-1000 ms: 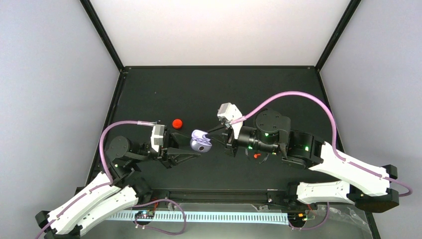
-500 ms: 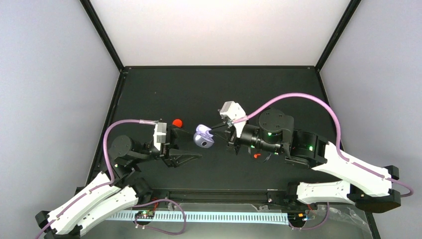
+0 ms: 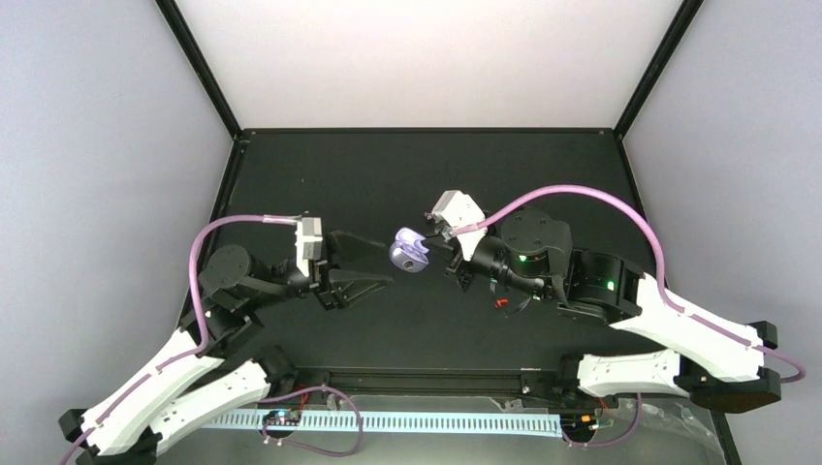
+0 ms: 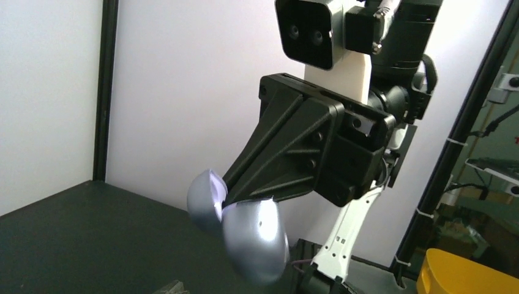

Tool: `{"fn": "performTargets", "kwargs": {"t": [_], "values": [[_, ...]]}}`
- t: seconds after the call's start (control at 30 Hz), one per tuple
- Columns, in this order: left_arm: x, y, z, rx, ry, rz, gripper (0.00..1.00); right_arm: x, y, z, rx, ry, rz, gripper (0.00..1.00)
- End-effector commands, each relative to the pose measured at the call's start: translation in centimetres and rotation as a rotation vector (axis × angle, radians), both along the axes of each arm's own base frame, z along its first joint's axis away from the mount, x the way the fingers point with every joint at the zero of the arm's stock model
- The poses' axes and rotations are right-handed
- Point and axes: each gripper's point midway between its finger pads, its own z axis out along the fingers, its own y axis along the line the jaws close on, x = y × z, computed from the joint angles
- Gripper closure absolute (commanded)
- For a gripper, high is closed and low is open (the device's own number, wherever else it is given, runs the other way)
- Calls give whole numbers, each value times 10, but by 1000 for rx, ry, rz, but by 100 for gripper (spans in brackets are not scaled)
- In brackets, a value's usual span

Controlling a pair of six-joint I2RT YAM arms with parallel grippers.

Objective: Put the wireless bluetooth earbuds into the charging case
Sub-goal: Move the earbud to the center of the board.

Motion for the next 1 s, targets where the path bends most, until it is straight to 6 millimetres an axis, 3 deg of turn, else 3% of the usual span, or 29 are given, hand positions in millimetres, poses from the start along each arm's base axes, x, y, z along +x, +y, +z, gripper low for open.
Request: {"fn": "performTargets", "kwargs": {"t": [0.0, 0.27, 0.97], "values": [[14, -9, -11, 109, 61, 32, 36, 15, -8, -5, -71, -41, -85, 99], [23, -23, -14, 169, 100, 15, 39, 19, -6, -14, -102, -45, -100, 99], [30, -43, -10, 189, 145, -35, 57, 20, -6, -18, -113, -47, -103, 99]]}}
